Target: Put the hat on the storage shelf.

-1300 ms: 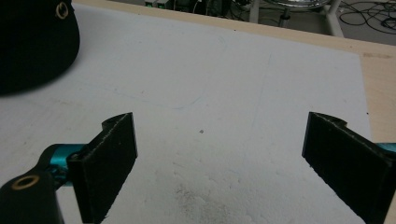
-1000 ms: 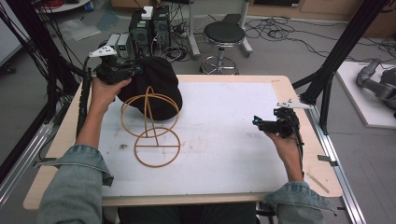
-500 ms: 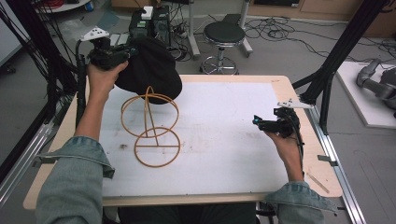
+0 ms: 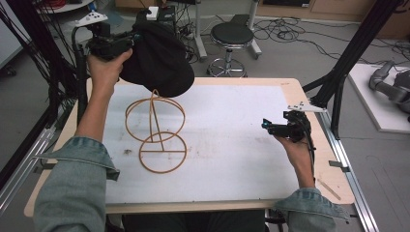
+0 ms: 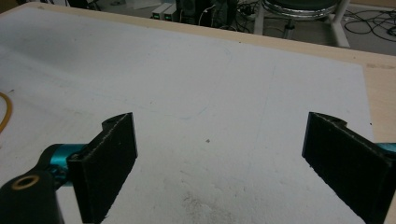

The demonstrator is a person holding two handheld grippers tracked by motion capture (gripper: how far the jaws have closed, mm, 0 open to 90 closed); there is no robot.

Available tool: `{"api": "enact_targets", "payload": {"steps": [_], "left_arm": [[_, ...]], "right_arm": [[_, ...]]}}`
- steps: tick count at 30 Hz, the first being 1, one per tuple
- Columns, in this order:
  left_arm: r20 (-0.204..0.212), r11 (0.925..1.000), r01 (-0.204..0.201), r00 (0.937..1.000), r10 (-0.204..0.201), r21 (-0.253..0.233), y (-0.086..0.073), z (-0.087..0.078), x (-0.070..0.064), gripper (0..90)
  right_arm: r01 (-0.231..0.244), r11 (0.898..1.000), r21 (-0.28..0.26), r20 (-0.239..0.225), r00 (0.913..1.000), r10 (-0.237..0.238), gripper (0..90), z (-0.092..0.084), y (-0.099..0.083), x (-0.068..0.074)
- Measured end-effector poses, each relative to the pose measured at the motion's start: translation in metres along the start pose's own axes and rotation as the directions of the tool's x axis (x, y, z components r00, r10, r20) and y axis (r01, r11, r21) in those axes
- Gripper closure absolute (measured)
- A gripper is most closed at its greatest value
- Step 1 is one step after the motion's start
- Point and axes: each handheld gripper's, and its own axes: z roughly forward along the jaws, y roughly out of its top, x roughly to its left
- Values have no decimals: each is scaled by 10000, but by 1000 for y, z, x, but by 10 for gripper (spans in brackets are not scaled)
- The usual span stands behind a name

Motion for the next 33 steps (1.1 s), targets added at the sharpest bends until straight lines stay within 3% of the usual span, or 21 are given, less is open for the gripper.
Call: {"api": "enact_targets", "payload": {"steps": [7, 13, 21, 27, 33], "left_arm": [[41, 9989, 172, 9998, -170, -425, 14, -5, -4, 764], [321, 9974, 257, 9992, -236, -670, 27, -12, -13, 764], [695, 9910, 698, 9956, -621, -1143, 42, -26, -26, 765], [563, 9933, 612, 9969, -559, -978, 48, -33, -35, 765], [746, 9922, 817, 9944, -749, -938, 50, -39, -43, 765]], "right_arm": [[-60, 10000, -37, 5, 10000, 60, 98, -2, 1, 0], [-34, 10000, -85, -5, 10000, 34, 99, -3, 1, 0], [-20, 10000, -86, -33, 10000, 19, 99, -3, 2, 1], [-17, 10000, -97, -33, 10000, 17, 99, -3, 3, 1], [-37, 9999, -120, -51, 10000, 37, 98, -3, 3, 1]]}}
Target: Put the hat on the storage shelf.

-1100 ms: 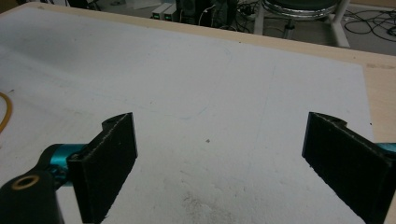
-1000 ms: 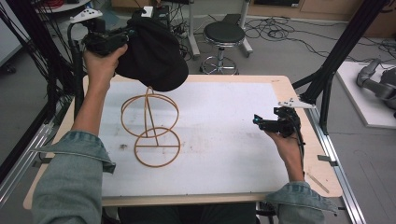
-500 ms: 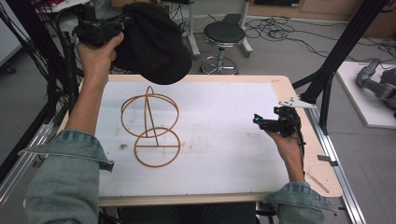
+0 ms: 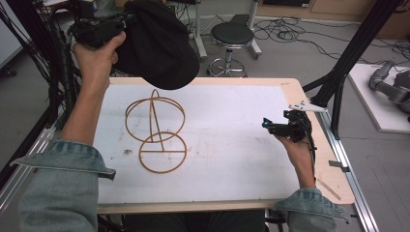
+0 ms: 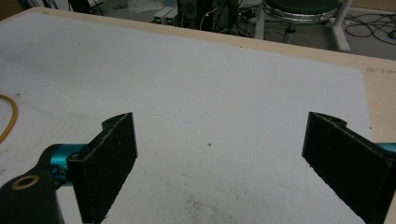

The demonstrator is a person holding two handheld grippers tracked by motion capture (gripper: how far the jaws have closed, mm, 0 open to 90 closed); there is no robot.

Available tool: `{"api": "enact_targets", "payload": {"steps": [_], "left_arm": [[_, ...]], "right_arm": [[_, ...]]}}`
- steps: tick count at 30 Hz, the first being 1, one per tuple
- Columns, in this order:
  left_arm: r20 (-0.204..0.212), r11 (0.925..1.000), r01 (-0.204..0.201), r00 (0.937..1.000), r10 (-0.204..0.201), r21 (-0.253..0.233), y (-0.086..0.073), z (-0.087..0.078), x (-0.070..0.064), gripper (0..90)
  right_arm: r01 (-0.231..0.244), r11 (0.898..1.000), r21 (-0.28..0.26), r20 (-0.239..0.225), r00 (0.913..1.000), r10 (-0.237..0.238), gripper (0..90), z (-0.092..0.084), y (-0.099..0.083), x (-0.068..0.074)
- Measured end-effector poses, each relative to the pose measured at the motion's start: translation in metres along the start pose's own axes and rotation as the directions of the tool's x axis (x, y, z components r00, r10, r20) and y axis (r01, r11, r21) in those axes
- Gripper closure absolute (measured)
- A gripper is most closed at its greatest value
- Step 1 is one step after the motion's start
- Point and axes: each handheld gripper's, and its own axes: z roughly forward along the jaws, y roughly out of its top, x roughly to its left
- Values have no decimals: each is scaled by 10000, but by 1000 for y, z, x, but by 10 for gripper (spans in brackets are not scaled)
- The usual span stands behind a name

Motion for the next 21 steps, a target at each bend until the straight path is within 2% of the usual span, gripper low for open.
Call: {"api": "enact_targets", "payload": {"steps": [6, 11, 16, 21], "left_arm": [[366, 9998, 128, 9993, -122, -164, 4, -5, -9, 765], [611, 9998, 187, 9980, -181, -100, 5, -9, -18, 765], [742, 9999, 46, 9972, -56, 137, 2, -13, -26, 765], [986, 9987, 324, 9945, -360, 386, 0, -19, -29, 764]], "right_arm": [[12, 10000, 46, 4, 10000, -12, 98, 1, 0, 1], [-9, 10000, 37, 1, 10000, 9, 98, 0, 0, 0], [-75, 10000, 14, 6, 10000, 75, 99, -1, 0, 0], [-72, 10000, -31, 10, 10000, 72, 98, -2, 0, -1]]}}
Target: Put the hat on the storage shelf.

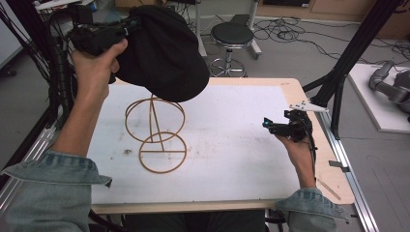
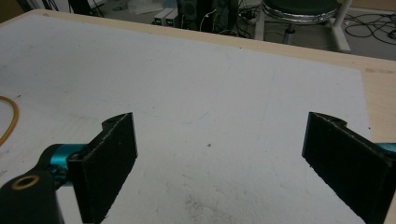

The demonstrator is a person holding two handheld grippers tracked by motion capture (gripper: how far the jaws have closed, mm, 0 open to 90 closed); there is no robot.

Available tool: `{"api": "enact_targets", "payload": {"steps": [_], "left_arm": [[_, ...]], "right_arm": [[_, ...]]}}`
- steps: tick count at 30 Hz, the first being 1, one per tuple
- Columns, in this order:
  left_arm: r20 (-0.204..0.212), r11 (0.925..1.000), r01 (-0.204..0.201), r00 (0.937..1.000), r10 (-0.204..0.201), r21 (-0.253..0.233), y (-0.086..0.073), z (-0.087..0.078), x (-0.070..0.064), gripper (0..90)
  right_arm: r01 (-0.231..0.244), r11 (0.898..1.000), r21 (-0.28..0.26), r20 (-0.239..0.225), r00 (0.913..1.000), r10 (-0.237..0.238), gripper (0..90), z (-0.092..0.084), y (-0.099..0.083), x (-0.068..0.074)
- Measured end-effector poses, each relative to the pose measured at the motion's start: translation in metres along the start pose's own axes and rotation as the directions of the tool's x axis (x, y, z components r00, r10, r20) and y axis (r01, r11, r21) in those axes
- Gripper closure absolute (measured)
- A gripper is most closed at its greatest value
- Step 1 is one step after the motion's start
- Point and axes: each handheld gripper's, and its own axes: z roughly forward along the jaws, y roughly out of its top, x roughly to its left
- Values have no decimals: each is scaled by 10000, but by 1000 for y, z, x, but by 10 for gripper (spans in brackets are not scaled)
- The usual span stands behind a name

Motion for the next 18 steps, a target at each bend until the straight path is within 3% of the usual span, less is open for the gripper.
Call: {"api": "enact_targets", "payload": {"steps": [8, 18], "left_arm": [[175, 9996, 262, 9995, -260, -102, -1, -10, -3, 764], [217, 9970, 377, 9991, -362, -683, 5, -13, -6, 765]], "right_arm": [[-24, 10000, 39, -19, 10000, 25, 98, 1, 0, 0], [68, 9999, 111, -37, 10000, -67, 98, 3, 0, 2]]}}
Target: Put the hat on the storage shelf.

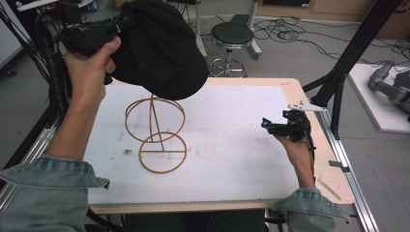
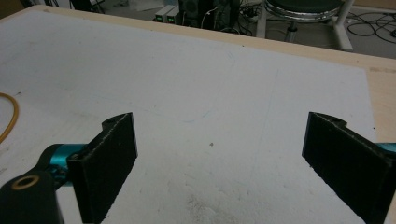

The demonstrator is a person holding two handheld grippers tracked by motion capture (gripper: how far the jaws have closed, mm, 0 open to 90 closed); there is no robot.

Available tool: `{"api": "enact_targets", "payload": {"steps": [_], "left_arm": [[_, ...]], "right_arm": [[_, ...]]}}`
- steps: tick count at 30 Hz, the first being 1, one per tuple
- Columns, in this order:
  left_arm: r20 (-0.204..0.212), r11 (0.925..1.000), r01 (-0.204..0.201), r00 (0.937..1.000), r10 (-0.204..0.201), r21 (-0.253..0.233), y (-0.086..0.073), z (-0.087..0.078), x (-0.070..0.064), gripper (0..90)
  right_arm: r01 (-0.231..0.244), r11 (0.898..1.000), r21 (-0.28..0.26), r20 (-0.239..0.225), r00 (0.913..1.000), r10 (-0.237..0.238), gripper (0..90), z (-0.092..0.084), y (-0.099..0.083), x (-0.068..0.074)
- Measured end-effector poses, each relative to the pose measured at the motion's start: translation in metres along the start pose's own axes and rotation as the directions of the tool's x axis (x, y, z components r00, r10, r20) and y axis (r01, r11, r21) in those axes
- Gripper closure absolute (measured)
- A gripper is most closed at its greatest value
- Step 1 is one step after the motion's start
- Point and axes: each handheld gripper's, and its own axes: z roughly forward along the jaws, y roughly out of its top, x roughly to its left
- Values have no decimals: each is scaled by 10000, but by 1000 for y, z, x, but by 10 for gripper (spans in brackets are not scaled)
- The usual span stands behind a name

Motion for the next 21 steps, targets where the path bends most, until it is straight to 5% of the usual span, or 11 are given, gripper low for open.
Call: {"api": "enact_targets", "payload": {"steps": [10, 21], "left_arm": [[411, 9992, -72, 9991, 56, 385, -7, -8, -13, 764], [468, 9970, -3, 9989, -33, 774, -29, -20, -11, 764]], "right_arm": [[-5, 10000, -69, 17, 10000, 5, 98, -2, 0, -2], [17, 10000, -47, -7, 10000, -17, 98, 0, 0, 0]]}}
